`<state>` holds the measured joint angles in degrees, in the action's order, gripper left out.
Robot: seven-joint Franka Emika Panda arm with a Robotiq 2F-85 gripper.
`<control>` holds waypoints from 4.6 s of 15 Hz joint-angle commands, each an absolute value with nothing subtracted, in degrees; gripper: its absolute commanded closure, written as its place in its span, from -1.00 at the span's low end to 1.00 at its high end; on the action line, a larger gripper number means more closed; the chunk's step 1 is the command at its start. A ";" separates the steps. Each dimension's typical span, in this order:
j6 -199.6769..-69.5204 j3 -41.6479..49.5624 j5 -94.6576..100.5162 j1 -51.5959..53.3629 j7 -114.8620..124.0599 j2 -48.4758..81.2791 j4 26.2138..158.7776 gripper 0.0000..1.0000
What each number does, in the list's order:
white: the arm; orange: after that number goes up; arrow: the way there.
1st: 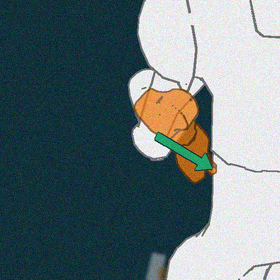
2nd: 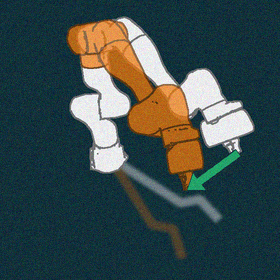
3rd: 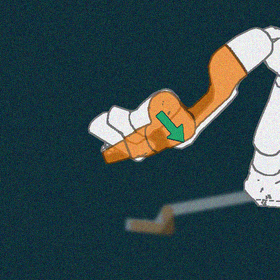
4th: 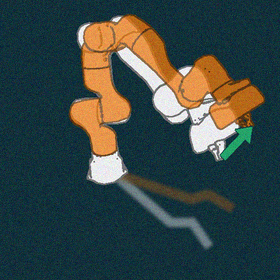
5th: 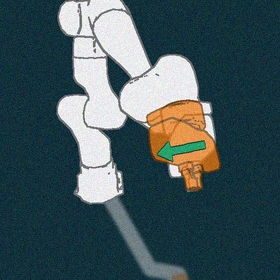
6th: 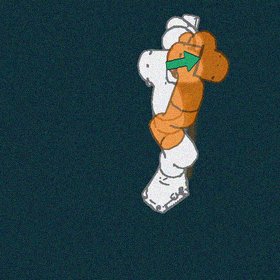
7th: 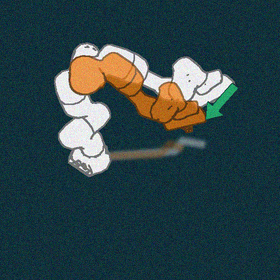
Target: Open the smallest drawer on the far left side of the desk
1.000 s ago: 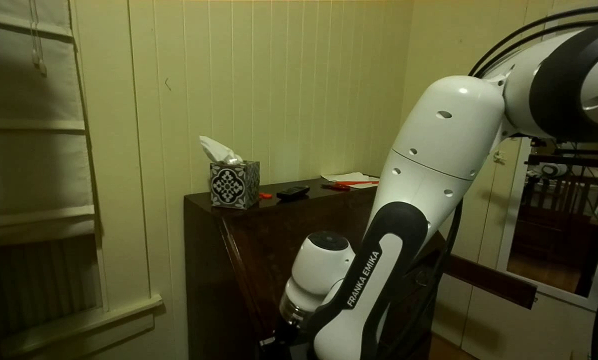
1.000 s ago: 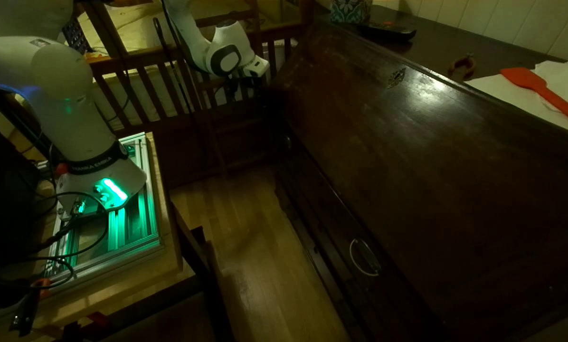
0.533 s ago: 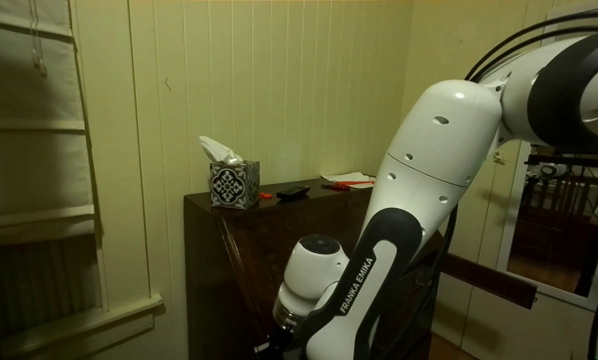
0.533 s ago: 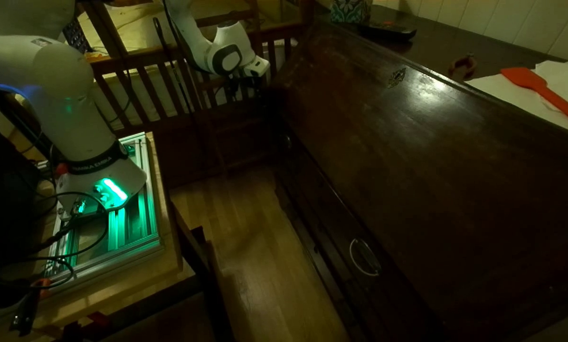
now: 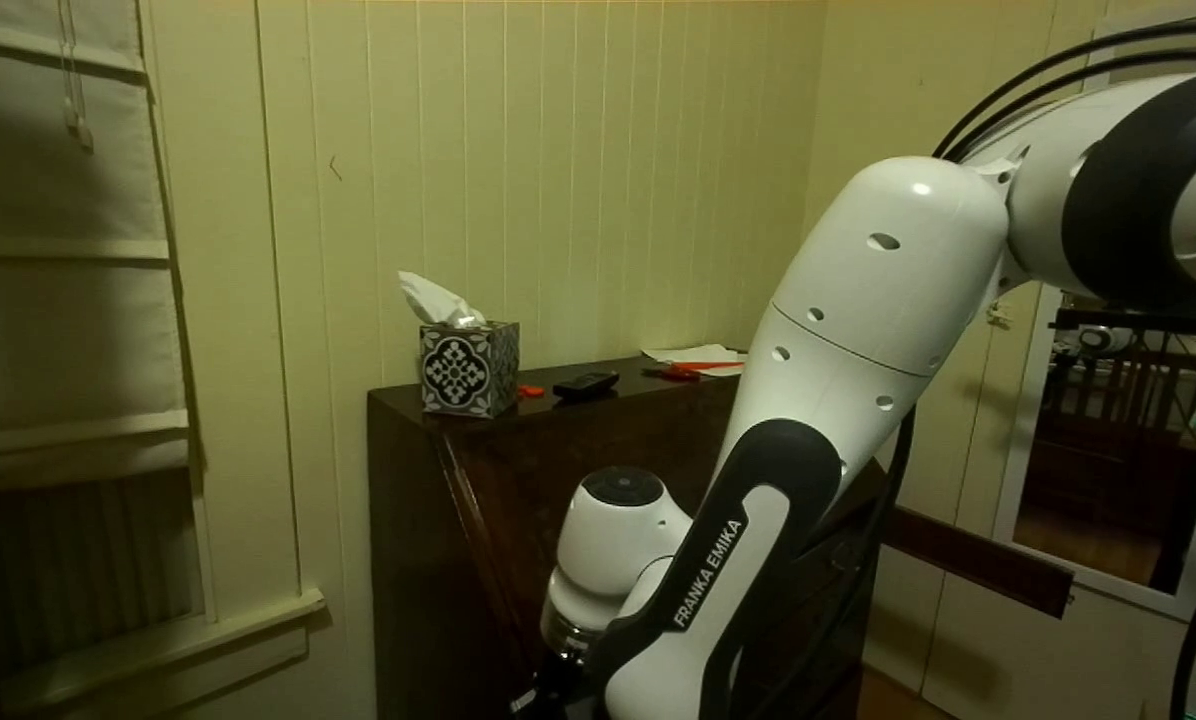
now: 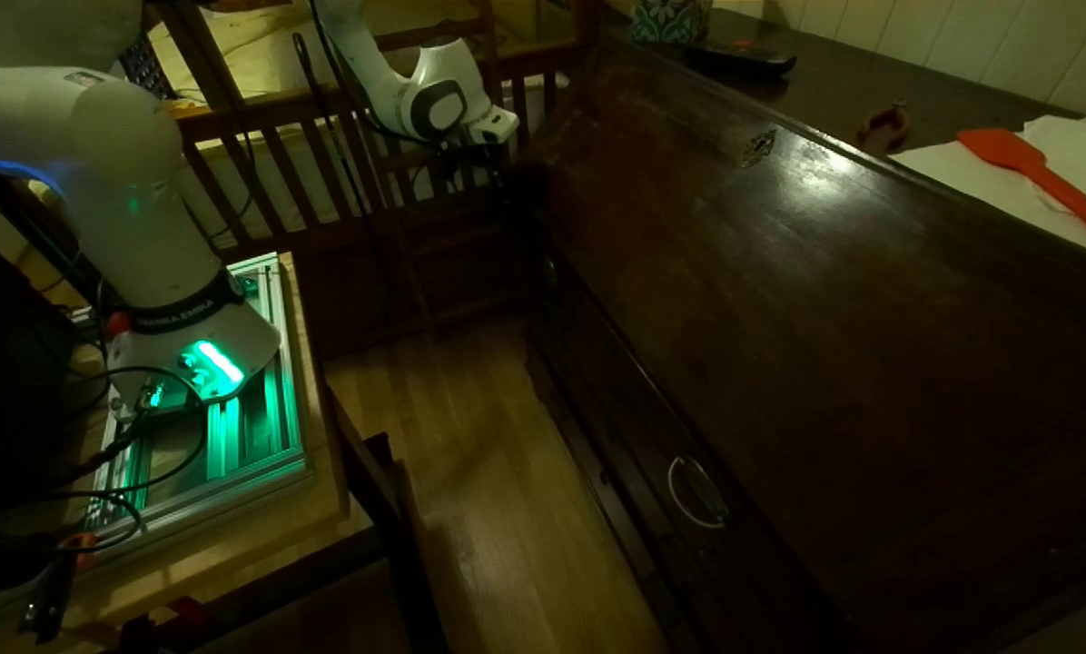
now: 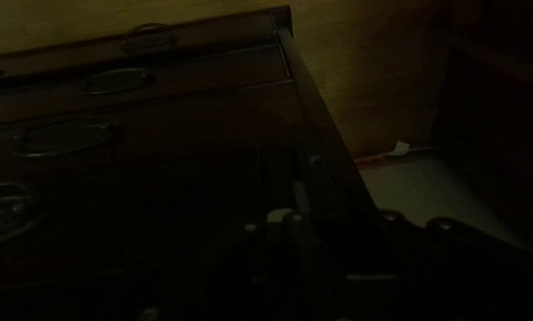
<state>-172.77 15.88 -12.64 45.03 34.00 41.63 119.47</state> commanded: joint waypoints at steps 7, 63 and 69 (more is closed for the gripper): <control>-166.28 11.34 -13.21 44.40 35.61 38.02 121.44 0.87; -138.81 -14.85 -15.93 25.25 39.64 16.55 129.77 -1.00; -139.54 -11.69 -6.32 24.66 47.94 15.77 129.10 -1.00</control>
